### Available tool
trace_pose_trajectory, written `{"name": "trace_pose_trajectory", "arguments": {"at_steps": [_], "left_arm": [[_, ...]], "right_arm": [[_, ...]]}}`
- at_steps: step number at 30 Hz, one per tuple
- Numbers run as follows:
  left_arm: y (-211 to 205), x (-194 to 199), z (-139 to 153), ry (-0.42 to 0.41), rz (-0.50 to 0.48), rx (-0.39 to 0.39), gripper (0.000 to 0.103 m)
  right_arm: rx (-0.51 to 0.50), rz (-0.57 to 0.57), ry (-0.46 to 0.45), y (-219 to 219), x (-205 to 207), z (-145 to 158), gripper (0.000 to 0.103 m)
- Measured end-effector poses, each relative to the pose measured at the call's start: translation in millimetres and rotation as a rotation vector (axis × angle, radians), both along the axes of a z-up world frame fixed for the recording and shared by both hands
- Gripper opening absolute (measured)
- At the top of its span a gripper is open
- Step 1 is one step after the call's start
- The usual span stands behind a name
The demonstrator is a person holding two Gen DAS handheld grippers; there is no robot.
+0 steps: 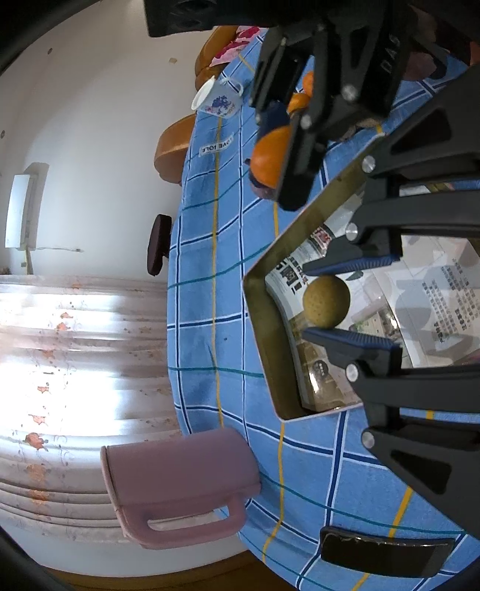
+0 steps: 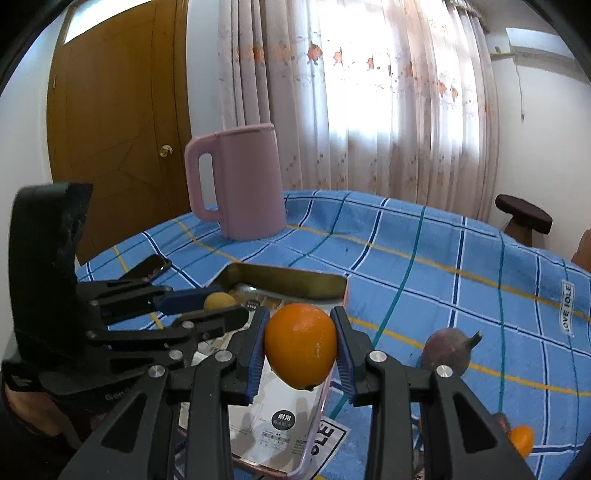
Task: Organize fruits
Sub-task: 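Carry the orange in the right tool while the left tool carries the yellow-green fruit over the tin box, then open both tools to drop the orange and yellow-green fruit into the tin box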
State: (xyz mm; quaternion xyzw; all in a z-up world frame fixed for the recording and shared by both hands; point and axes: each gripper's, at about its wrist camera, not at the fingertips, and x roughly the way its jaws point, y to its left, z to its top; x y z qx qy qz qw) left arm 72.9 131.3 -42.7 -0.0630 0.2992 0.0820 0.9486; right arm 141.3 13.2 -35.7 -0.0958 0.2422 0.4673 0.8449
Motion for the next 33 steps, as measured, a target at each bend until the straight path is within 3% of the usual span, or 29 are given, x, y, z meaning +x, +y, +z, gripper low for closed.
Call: {"name": "trace_pose_trajectory", "arguments": {"at_steps": [18, 21, 24, 26, 28, 33], "left_arm": [[8, 7, -14, 0.042, 0.010, -0.016, 0.030], [8, 5, -13, 0.043, 0.035, -0.002, 0.038], [10, -1, -10, 0.028, 0.064, -0.010, 0.059], [9, -7, -6, 0.005, 0.073, -0.011, 0.070], [4, -13, 0, -0.023, 0.067, -0.026, 0.081], [-33, -27, 12, -0.093, -0.006, -0.014, 0.088]], "right_arm": [[-0.089, 0.026, 0.049, 19, -5, -29, 0.036], [-0.087, 0.019, 0.060, 19, -3, -32, 0.038], [-0.061, 0.001, 0.057, 11, -3, -29, 0.047], [-0.042, -0.018, 0.048, 3, -4, -25, 0.062], [-0.019, -0.053, 0.036, -11, -6, -20, 0.064], [0.032, -0.161, 0.011, -74, -15, -8, 0.065]]}}
